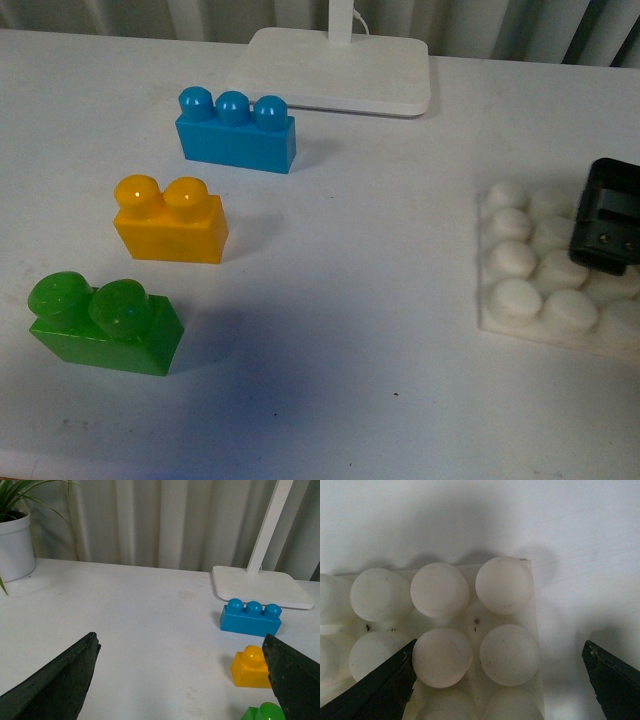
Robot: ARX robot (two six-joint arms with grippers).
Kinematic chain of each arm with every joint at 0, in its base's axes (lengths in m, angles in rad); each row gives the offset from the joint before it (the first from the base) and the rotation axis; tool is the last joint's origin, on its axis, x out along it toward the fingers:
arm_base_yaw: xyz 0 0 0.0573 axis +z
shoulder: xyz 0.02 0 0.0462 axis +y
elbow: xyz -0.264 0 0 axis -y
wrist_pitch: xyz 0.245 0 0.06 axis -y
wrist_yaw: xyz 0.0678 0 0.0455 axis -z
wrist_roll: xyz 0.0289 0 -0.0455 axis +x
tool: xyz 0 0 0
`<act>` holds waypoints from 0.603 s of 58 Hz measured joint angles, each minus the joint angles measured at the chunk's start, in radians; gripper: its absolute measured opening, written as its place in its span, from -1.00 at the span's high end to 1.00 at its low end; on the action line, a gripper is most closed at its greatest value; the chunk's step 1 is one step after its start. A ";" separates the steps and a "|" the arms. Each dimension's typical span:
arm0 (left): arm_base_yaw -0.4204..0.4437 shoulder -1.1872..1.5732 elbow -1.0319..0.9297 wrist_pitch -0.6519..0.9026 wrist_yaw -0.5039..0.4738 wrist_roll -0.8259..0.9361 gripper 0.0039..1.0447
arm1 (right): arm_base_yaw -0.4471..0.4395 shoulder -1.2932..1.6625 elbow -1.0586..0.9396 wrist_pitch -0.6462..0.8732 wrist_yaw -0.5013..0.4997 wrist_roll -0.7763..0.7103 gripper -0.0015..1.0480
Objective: Insert yellow block into base center
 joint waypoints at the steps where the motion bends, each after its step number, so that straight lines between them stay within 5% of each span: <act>1: 0.000 0.000 0.000 0.000 0.000 0.000 -0.88 | 0.015 0.005 0.006 -0.002 0.005 0.015 -0.83; 15: 0.000 0.000 0.000 0.000 0.000 0.000 -0.88 | 0.142 0.079 0.095 -0.045 0.065 0.124 -0.83; 35: 0.000 0.000 0.000 0.000 0.000 0.000 -0.88 | 0.192 0.153 0.183 -0.071 0.087 0.190 -0.83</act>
